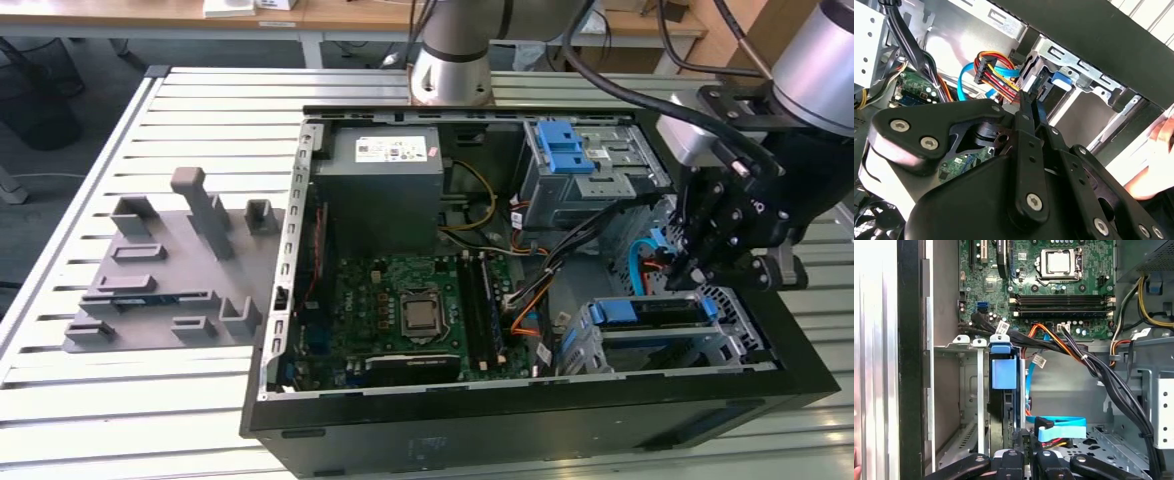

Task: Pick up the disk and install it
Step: 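Insert the first disk wire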

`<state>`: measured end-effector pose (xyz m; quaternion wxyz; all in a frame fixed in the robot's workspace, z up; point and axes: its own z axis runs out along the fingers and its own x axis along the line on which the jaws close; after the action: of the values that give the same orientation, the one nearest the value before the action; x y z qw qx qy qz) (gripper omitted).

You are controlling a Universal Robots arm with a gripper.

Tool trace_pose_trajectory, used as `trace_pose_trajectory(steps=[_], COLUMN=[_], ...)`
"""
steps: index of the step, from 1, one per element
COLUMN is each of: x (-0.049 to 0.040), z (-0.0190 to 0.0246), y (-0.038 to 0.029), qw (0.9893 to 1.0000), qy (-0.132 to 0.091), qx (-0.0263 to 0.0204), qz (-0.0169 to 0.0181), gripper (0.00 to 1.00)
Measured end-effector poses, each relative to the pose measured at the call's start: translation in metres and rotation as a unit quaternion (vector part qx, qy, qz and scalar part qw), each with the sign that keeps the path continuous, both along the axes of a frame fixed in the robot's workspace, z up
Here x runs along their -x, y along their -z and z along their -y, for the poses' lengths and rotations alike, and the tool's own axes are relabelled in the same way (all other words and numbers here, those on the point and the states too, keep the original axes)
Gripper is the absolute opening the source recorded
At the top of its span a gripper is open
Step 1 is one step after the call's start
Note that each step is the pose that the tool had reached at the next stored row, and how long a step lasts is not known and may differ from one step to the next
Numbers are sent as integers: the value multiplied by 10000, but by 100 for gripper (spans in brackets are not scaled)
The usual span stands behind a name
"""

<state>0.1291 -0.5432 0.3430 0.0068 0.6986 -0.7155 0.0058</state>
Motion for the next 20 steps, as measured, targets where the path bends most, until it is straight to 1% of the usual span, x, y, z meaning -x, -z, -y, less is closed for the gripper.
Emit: trace_pose_trajectory(steps=[4,9,14,20], x=[-1,0,0,0], z=[33,39,71,77], y=[24,36,60,74], qw=[10000,10000,10000,10000], qy=[0,0,0,-27], qx=[0,3,4,5], qz=[0,-3,-5,-12], gripper=[16,16,16,16])
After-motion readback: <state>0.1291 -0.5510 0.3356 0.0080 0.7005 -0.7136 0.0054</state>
